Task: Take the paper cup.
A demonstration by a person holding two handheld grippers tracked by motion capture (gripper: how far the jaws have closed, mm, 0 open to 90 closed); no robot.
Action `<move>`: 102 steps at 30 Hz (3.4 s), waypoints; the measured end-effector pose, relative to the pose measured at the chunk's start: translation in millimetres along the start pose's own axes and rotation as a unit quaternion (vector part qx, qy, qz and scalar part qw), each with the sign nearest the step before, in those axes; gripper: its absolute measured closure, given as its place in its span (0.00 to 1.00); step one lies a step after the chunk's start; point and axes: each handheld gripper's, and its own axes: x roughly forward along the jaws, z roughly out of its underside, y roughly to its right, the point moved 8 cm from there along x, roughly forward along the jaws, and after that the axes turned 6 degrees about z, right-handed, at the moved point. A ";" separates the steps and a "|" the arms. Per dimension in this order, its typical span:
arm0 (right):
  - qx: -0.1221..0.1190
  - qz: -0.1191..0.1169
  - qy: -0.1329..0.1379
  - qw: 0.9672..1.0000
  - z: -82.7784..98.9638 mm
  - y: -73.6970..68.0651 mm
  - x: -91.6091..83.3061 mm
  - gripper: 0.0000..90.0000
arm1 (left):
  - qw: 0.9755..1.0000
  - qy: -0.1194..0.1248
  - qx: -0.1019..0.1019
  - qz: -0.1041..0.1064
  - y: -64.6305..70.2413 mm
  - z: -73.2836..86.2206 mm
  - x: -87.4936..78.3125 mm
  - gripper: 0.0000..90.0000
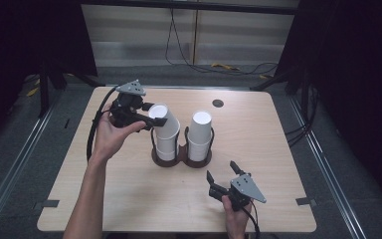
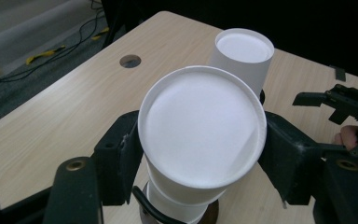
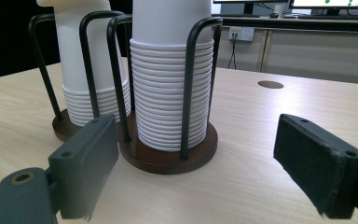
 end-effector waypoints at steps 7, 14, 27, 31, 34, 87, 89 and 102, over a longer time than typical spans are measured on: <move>0.000 0.003 0.000 1.000 0.0 0.3 -0.1 0.15 | 1.000 0.016 0.000 0.001 2.5 -1.6 -6.9 0.39; 0.001 0.003 0.000 1.000 0.1 0.3 -0.2 0.15 | 0.999 0.037 0.006 -0.003 7.2 -5.0 -17.5 0.39; 0.002 0.001 0.001 1.000 -0.1 0.0 0.1 0.15 | 0.997 0.077 0.010 0.009 20.0 0.2 -26.2 0.39; 0.001 0.001 0.000 1.000 0.1 0.1 -0.2 0.15 | 0.997 0.079 0.011 0.005 25.9 2.1 -27.4 0.39; 0.000 -0.001 0.000 1.000 0.0 -0.1 0.0 0.15 | 0.996 0.086 0.015 0.014 30.3 2.3 -29.0 0.39; -0.049 -0.228 -0.006 0.972 -19.7 -74.4 1.5 0.14 | 0.991 0.081 -0.019 0.102 72.7 98.9 39.5 0.38; -0.053 -0.235 -0.007 0.971 -18.2 -76.3 3.1 0.14 | 0.991 0.080 -0.022 0.104 72.9 102.5 42.5 0.38; -0.055 -0.266 -0.002 0.962 -14.0 -89.1 15.2 0.14 | 0.989 0.071 -0.020 0.125 83.5 103.0 49.0 0.39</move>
